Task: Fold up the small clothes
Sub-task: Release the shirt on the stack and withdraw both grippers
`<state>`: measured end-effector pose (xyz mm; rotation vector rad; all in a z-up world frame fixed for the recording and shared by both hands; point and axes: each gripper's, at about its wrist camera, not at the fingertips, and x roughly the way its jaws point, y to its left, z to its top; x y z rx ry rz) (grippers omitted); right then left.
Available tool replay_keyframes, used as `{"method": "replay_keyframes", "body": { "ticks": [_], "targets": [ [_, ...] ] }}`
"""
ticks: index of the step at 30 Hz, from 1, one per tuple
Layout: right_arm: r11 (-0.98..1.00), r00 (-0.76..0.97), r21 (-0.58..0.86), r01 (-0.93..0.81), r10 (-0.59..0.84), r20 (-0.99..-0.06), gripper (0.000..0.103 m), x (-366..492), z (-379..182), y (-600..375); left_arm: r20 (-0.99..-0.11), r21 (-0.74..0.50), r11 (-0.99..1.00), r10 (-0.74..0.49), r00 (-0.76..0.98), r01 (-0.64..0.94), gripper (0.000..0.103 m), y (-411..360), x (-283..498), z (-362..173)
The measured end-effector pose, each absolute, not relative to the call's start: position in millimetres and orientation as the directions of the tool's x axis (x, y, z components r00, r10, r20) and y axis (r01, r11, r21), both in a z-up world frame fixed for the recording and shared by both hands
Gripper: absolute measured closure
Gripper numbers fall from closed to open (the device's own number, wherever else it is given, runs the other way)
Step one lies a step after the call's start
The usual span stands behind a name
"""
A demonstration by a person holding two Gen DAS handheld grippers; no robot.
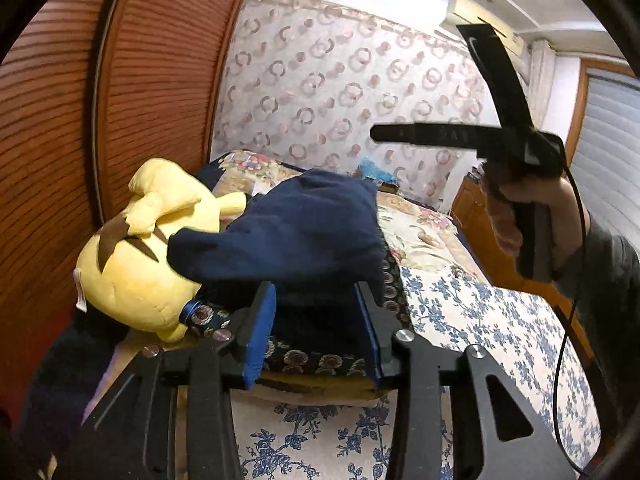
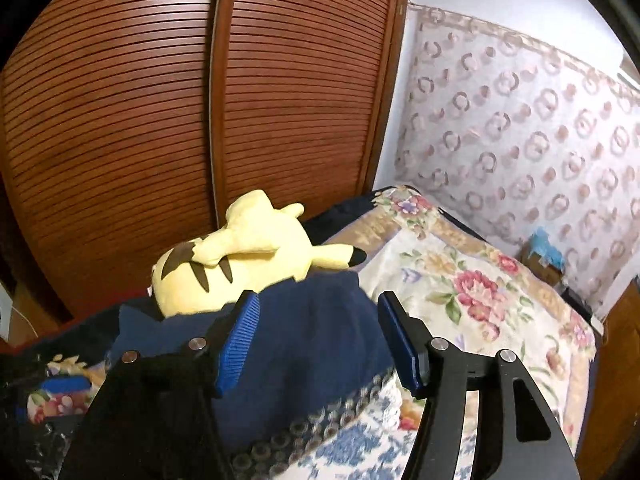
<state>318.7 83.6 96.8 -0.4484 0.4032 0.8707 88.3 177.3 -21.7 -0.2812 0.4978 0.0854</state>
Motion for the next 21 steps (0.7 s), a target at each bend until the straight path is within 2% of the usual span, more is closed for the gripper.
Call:
{"method": "replay_keyframes", "body": {
  "ticks": [2, 4, 7, 17, 21],
  "targets": [
    [0.571, 0.582, -0.198, -0.797, 0.637, -0.506, 0.04, 310, 92, 74, -0.484, -0.217, 0.966, 0.02, 0.875, -0.142, 0.054, 171, 87, -16],
    [0.582, 0.582, -0.18, -0.793, 0.639, -0.503, 0.04, 298, 93, 57, -0.473, -0.204, 0.971, 0.018, 0.881, -0.129, 0.036, 166, 85, -11],
    [0.607, 0.589, -0.146, -0.781, 0.64, -0.493, 0.04, 282, 90, 32, -0.464, -0.176, 0.979, 0.01, 0.886, -0.104, 0.027, 155, 82, -4],
    [0.713, 0.666, -0.083, -0.696, 0.599, -0.445, 0.039, 213, 80, -53, -0.472, -0.105, 0.994, -0.025, 0.881, -0.028, 0.026, 107, 81, 4],
    [0.748, 0.7, -0.081, -0.659, 0.571, -0.429, 0.035, 182, 77, -75, -0.472, -0.104, 0.995, -0.049, 0.88, -0.001, 0.026, 90, 76, 5]
  ]
}}
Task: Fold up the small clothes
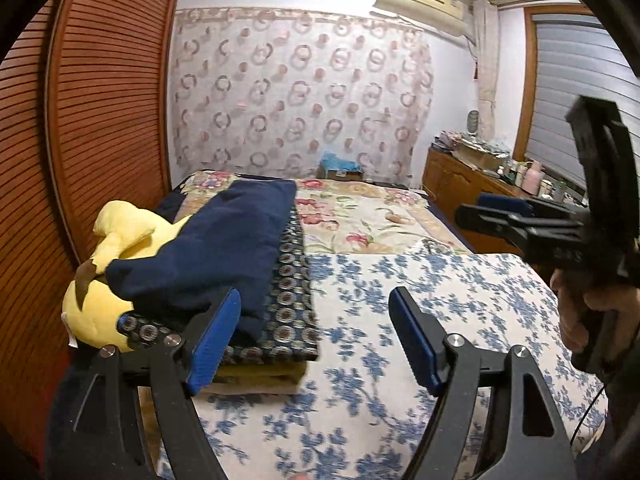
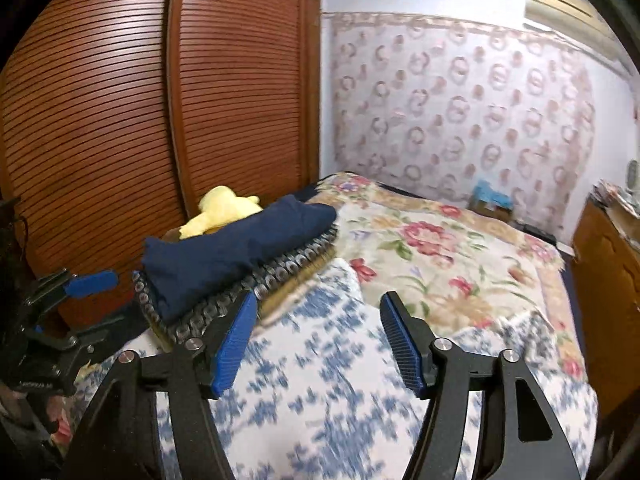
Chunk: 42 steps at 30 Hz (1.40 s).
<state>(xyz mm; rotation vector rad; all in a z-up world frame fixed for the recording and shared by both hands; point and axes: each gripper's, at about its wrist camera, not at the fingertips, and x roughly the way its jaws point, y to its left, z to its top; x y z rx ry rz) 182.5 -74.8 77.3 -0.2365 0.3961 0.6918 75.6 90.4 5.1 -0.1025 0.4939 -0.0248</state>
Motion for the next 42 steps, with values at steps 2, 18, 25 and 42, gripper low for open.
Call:
{"method": "replay_keyframes", "body": {
  "ticks": [2, 18, 25, 42],
  "targets": [
    [0.759, 0.708, -0.07, -0.648, 0.565, -0.425, 0.03, 171, 75, -82, -0.472, -0.099, 0.995, -0.058, 0.88, 0.013, 0.026, 82, 73, 6],
    [0.903, 0.833, -0.01, -0.43, 0.393, -0.39, 0.019, 74, 61, -138, -0.486, -0.058, 0.994, -0.109, 0.867, 0.093, 0.026, 16, 55, 11],
    [0.925, 0.867, 0.004, -0.38, 0.358, -0.346, 0.02, 30, 72, -142, -0.479, -0.039, 0.993, -0.12, 0.87, 0.116, 0.026, -6, 49, 26],
    [0.952, 0.927, 0.015, -0.306, 0.301, -0.225, 0.013, -41, 84, -148, -0.347, -0.005, 0.997, -0.08, 0.934, 0.083, 0.026, -18, 17, 87]
  ]
}}
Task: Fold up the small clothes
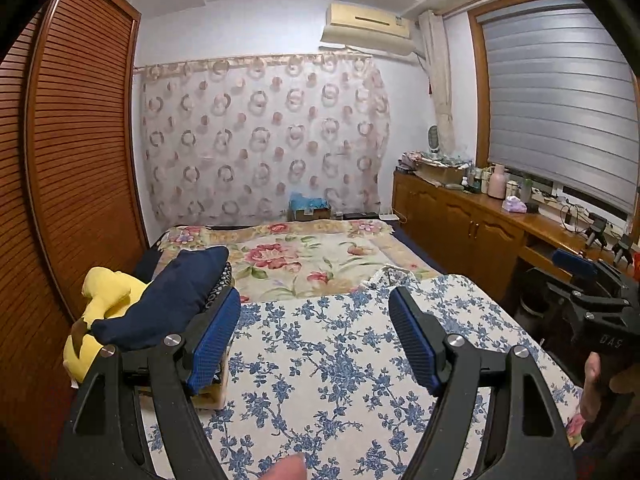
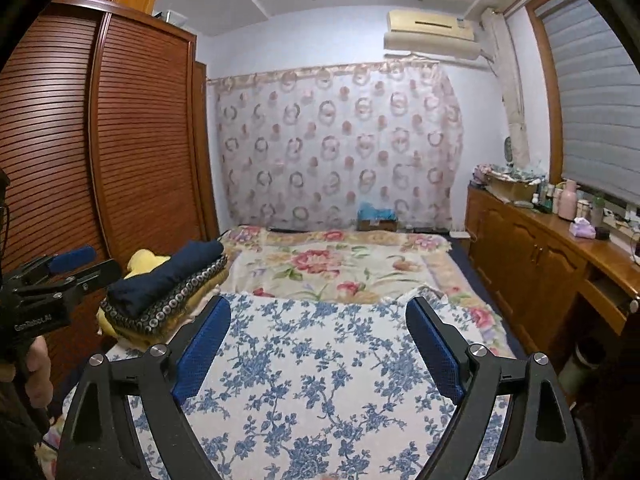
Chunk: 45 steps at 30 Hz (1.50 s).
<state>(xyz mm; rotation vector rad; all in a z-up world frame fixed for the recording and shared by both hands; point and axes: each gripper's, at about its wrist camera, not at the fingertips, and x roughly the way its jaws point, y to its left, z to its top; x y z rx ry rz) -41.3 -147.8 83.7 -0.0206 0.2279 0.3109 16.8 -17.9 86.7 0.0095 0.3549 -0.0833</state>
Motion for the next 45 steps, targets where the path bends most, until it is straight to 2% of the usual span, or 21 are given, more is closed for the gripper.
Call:
{"method": "replay_keyframes", "body": {
  "ticks": [5, 45],
  "targets": [
    [0.959, 0.939, 0.006, -0.282, 0.277, -0.205, 0.013, -47, 75, -149, -0.352, -0.015, 0.997, -0.074, 0.933, 0.073, 0.026, -15, 14, 85],
    [0.953, 0.929, 0.006, -0.303, 0.296, -0.223, 0.013, -30, 80, -185, -0.364, -0.02, 0.999, -0.043, 0.93, 0.039, 0.026, -6, 11, 77]
  ]
}}
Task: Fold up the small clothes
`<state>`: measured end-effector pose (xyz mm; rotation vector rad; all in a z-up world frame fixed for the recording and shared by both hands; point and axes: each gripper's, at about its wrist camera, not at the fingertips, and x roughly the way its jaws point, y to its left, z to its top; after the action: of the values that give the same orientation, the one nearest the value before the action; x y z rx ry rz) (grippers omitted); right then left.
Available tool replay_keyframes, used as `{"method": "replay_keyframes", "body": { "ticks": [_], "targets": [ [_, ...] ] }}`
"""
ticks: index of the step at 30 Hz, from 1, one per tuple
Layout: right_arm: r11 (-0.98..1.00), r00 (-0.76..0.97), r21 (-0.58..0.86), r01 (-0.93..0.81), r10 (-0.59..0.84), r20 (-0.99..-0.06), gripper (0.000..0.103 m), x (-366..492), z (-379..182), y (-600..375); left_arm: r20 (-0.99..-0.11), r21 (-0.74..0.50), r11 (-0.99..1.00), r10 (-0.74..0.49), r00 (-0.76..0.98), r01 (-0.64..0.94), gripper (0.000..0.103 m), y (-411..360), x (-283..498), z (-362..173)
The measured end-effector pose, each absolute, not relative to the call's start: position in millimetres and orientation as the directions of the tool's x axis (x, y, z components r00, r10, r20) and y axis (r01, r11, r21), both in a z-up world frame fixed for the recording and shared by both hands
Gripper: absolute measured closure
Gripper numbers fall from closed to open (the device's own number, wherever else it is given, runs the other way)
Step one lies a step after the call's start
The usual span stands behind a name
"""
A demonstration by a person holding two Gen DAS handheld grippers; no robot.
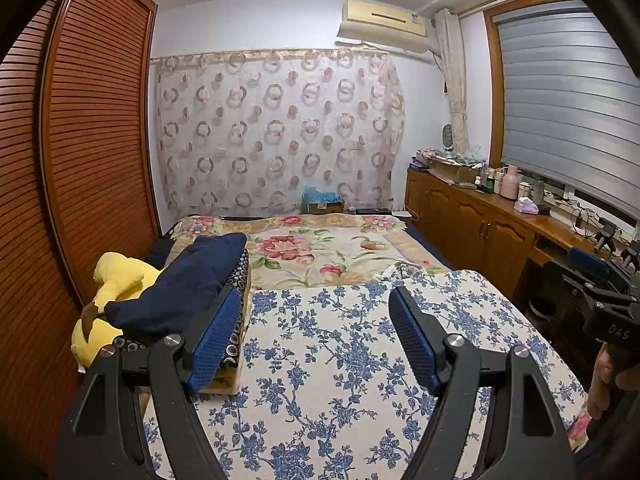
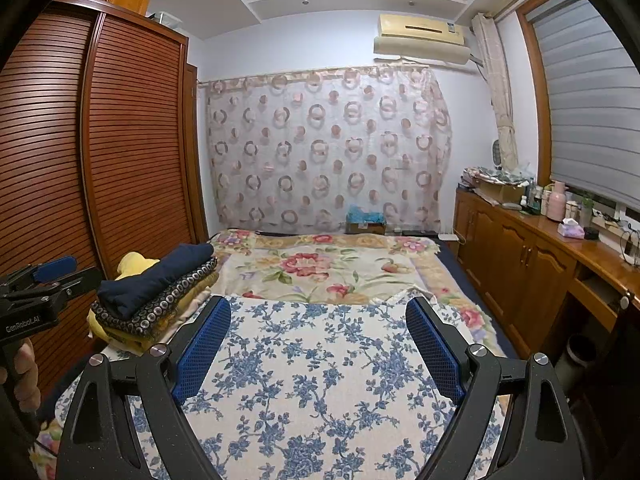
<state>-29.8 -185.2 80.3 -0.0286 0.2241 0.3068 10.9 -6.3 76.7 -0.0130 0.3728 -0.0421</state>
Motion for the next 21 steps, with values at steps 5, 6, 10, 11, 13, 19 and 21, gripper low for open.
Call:
{"method": "replay_keyframes", "body": {
  "ticks": [5, 6, 10, 11, 13, 19, 21],
  "targets": [
    [0.951, 0.927, 0.003, -0.308, 0.301, -0.224, 0.013, -30, 80, -189, -0.364, -0.021, 0.999, -0.045, 0.93, 0.04, 0.026, -6, 11, 77],
    [0.951, 0.927, 0.003, -0.308, 0.301, -0.224, 0.013, -30, 80, -189, -0.364, -0.021, 0.999, -0.045, 0.93, 0.041, 0.026, -6, 11, 77],
    [0.951, 0.926, 0.002, -0.31, 0.303, -0.224, 0.013, -29, 80, -192, -0.364, -0.021, 0.999, -0.045, 0.93, 0.04, 0.026, -6, 11, 77],
    [0.95, 0.926, 0.003, -0.311, 0.304, -0.224, 0.013, -30, 79, -192, -0.364, -0.021, 0.999, -0.046, 0.93, 0.041, 0.026, -6, 11, 77],
    [0.951, 0.926, 0.001, -0.31, 0.302, -0.225, 0.013, -29, 79, -192, -0.364, -0.021, 0.999, -0.044, 0.931, 0.039, 0.026, -7, 11, 77],
    [0.951, 0.927, -0.002, -0.31, 0.301, -0.225, 0.013, -28, 79, -198, -0.364, -0.02, 0.999, -0.044, 0.93, 0.039, 0.026, -7, 11, 77],
    [0.95, 0.926, -0.003, -0.311, 0.302, -0.226, 0.013, -28, 79, -199, -0.364, -0.02, 0.999, -0.044, 0.93, 0.04, 0.026, -6, 11, 77]
  ]
}}
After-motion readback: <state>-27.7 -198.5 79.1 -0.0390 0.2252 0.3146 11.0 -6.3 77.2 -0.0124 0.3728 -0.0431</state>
